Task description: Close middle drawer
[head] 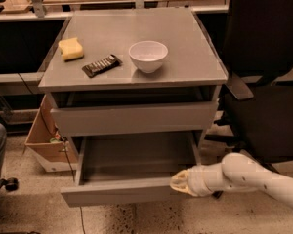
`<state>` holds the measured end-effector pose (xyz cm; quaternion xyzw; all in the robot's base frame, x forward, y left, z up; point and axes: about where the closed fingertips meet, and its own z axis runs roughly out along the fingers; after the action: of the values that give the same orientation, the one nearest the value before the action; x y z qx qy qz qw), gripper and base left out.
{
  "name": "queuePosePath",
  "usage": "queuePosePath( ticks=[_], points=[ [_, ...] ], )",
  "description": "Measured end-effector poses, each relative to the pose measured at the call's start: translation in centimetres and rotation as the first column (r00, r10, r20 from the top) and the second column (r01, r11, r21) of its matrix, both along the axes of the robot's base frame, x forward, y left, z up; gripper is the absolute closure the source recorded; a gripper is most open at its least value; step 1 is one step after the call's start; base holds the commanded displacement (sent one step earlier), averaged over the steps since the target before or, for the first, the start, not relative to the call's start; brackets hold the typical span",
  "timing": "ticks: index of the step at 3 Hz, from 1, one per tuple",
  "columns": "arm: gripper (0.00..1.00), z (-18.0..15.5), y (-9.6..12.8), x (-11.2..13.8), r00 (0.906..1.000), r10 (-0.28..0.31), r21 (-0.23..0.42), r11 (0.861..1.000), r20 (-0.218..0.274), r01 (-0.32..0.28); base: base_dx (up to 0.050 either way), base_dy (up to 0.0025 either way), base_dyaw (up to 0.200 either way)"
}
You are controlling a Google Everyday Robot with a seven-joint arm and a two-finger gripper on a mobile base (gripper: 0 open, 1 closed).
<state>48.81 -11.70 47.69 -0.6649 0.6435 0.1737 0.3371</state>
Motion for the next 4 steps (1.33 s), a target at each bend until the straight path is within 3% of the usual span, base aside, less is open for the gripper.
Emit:
queuePosePath(
  ticks=[1, 2, 4],
  points=[
    [0.39, 2.0, 1.4, 1.4, 0.9987, 0.023, 0.016, 1.0, 0.045, -0.024, 0.0, 0.0, 0.0],
    [0.43, 1.1, 0.8, -0.5, 0.9994, 0.032, -0.002, 0.999, 0.015, -0.032, 0.0, 0.0, 0.0],
    [0.89, -2.9, -0.5, -4.6, 0.997, 0.053, -0.01, 0.999, -0.057, -0.053, 0.0, 0.0, 0.0]
  ],
)
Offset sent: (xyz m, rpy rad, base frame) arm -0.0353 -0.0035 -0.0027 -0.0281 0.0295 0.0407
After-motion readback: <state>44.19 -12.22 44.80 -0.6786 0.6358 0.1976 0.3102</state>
